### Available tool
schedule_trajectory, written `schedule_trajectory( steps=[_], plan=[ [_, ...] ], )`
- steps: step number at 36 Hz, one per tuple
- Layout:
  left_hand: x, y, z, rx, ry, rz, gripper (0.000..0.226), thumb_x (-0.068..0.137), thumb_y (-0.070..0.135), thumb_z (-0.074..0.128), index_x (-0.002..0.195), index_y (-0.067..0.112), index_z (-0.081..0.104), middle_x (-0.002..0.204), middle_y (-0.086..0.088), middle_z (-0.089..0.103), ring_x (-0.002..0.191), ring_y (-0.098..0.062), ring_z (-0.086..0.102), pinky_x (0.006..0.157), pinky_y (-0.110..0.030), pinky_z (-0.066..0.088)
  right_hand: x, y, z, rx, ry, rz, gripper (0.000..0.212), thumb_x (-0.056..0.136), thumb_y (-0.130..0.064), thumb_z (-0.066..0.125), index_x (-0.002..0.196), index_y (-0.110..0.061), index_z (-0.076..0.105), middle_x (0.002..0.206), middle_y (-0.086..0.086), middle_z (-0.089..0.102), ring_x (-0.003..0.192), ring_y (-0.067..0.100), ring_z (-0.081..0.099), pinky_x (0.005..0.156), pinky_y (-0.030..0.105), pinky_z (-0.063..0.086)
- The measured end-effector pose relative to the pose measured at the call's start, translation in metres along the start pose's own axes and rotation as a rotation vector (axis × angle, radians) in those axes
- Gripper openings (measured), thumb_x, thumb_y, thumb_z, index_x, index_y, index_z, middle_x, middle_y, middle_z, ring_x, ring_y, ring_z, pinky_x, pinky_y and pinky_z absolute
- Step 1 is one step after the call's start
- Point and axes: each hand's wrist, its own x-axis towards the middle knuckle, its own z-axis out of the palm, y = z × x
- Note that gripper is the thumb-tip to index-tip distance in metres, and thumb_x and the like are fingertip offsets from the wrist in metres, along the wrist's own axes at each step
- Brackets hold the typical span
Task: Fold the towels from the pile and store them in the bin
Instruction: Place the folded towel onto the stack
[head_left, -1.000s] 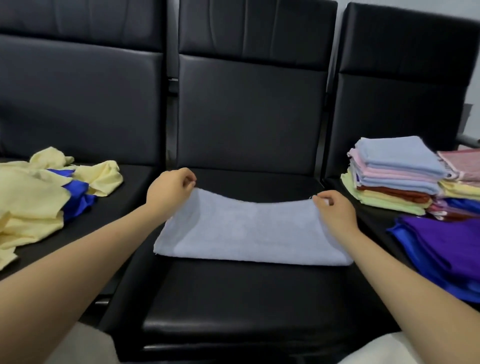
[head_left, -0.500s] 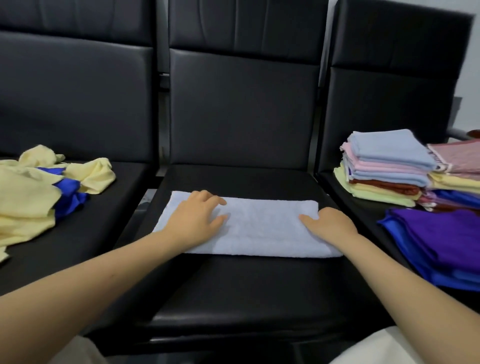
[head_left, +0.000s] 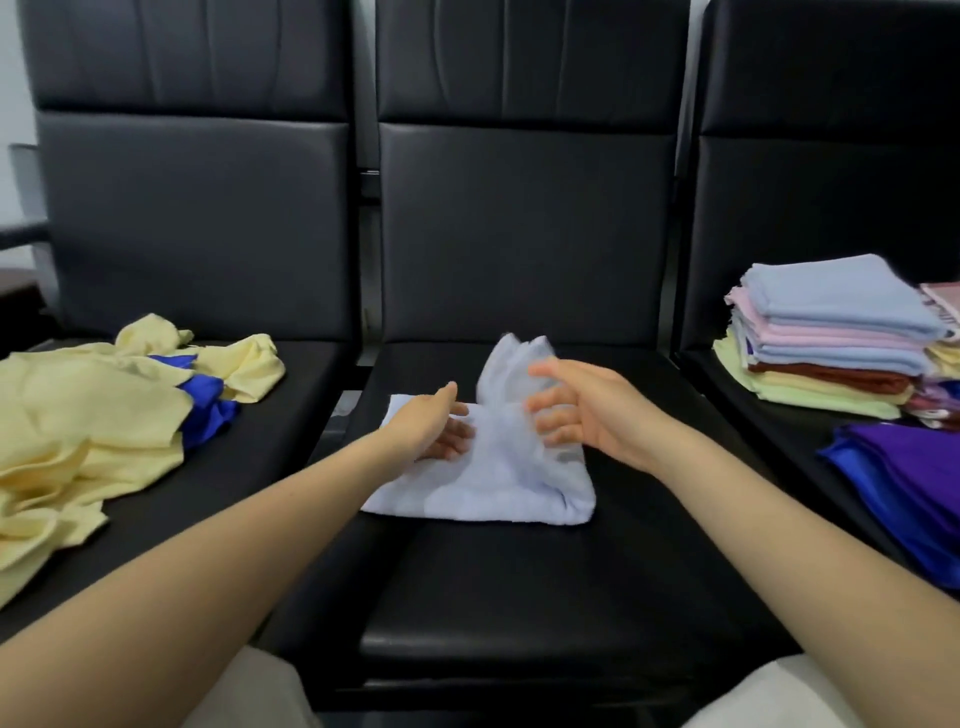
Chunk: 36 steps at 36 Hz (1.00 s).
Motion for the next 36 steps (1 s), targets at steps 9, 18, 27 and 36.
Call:
schedule_trajectory(
  steps=[9, 18, 27, 36],
  plan=[
    [0.004, -0.001, 0.018, 0.229, 0.03, -0.021, 0.036, 0.091, 0.039, 0.061, 0.11, 0.01, 0.053, 0.094, -0.001, 0.06, 0.088, -0.018, 0.06, 0.075, -0.028, 0.048, 0.011, 0.051, -0.033, -0.925, 0.233, -0.028, 0.029, 0.089, -0.042, 0.063, 0.11, -0.024, 0.057, 0.091, -0.004, 0.061, 0.078, 0.012, 0.061, 0.062, 0.028, 0.049],
    [0.0, 0.015, 0.014, 0.262, 0.093, 0.131, 0.025, 0.092, 0.021, 0.056, 0.107, 0.003, 0.064, 0.1, -0.011, 0.064, 0.086, -0.024, 0.062, 0.077, -0.033, 0.051, 0.01, 0.043, -0.027, -0.851, 0.103, 0.066, 0.043, 0.089, -0.043, 0.061, 0.103, -0.002, 0.066, 0.074, 0.002, 0.061, 0.059, 0.014, 0.052, 0.048, 0.024, 0.041],
    [-0.016, 0.013, -0.042, 0.481, 0.173, 0.16, 0.02, 0.092, 0.025, 0.055, 0.089, 0.006, 0.059, 0.088, -0.008, 0.063, 0.083, -0.022, 0.063, 0.074, -0.036, 0.052, 0.023, 0.033, 0.024, -0.964, 0.12, -0.008, 0.044, 0.086, -0.051, 0.061, 0.115, -0.018, 0.053, 0.105, -0.003, 0.061, 0.088, 0.015, 0.061, 0.078, 0.035, 0.052],
    [-0.022, -0.014, -0.064, 0.856, 0.263, 0.051, 0.031, 0.09, 0.036, 0.059, 0.073, 0.016, 0.043, 0.083, -0.001, 0.055, 0.068, -0.013, 0.05, 0.055, -0.027, 0.037, 0.029, 0.047, 0.036, -0.866, 0.147, 0.137, 0.051, 0.081, -0.063, 0.057, 0.084, -0.012, 0.06, 0.075, 0.001, 0.065, 0.062, 0.017, 0.061, 0.058, 0.028, 0.047]
  ],
)
